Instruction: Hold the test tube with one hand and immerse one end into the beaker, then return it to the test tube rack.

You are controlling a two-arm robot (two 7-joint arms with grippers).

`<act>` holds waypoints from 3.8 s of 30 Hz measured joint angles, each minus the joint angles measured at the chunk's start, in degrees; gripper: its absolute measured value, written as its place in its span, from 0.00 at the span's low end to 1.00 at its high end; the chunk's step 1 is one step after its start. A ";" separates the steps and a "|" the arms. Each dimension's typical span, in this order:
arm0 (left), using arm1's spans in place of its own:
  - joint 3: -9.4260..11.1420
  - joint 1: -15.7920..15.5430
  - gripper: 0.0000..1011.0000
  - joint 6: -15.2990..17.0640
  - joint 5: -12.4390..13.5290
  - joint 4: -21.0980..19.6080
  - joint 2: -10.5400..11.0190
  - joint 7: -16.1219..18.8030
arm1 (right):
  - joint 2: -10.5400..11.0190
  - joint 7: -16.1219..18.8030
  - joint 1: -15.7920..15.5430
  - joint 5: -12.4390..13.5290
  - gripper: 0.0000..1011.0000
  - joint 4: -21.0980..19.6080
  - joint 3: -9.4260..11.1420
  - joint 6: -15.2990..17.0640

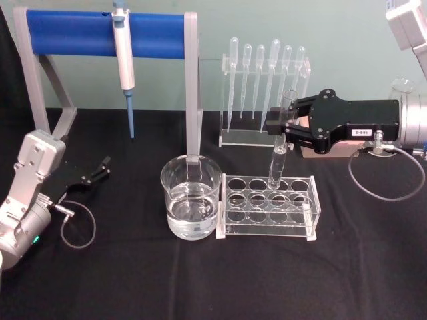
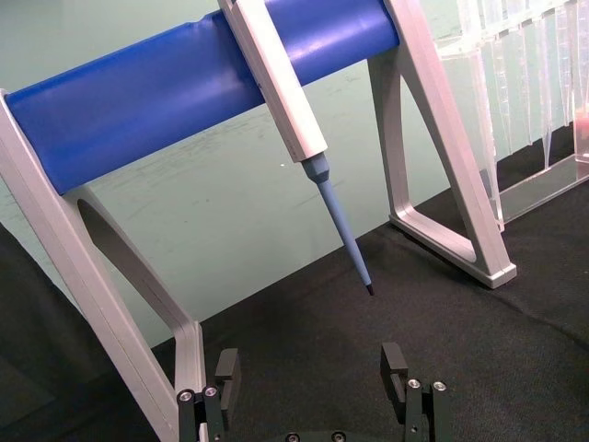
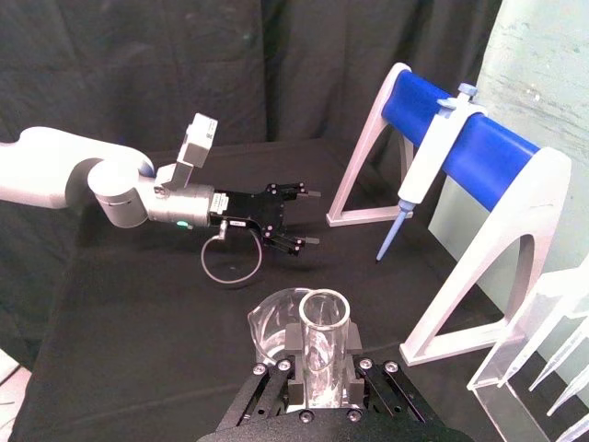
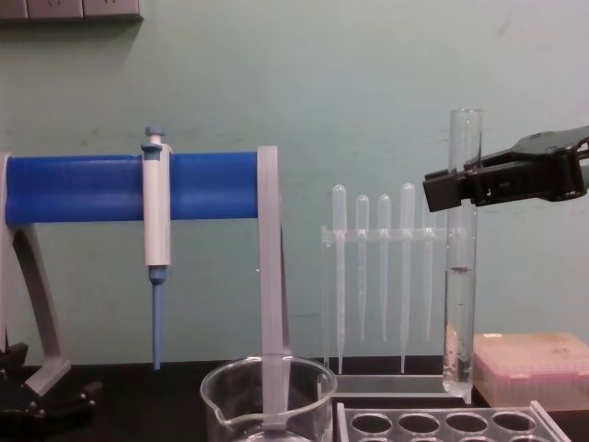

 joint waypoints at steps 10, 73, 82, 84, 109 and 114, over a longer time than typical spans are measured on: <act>0.00 0.00 0.99 0.00 0.00 0.00 0.00 0.00 | 0.00 0.00 0.00 0.00 0.24 0.00 0.00 0.00; 0.00 0.00 0.99 0.00 0.00 0.00 0.00 0.00 | 0.00 0.00 0.00 0.00 0.24 0.00 0.00 0.00; 0.00 0.00 0.99 0.00 0.00 0.00 0.00 0.00 | 0.00 0.01 0.00 0.00 0.23 0.00 -0.01 0.00; 0.00 0.00 0.99 0.00 0.00 0.00 0.00 0.00 | 0.00 0.00 0.00 0.00 0.24 0.00 0.00 0.00; 0.00 0.00 0.99 0.00 0.00 0.00 0.00 0.00 | 0.00 0.01 0.00 0.00 0.23 0.00 -0.01 0.00; 0.00 0.00 0.99 0.00 0.00 0.00 0.00 0.00 | 0.00 0.00 0.00 0.00 0.24 0.00 -0.01 0.00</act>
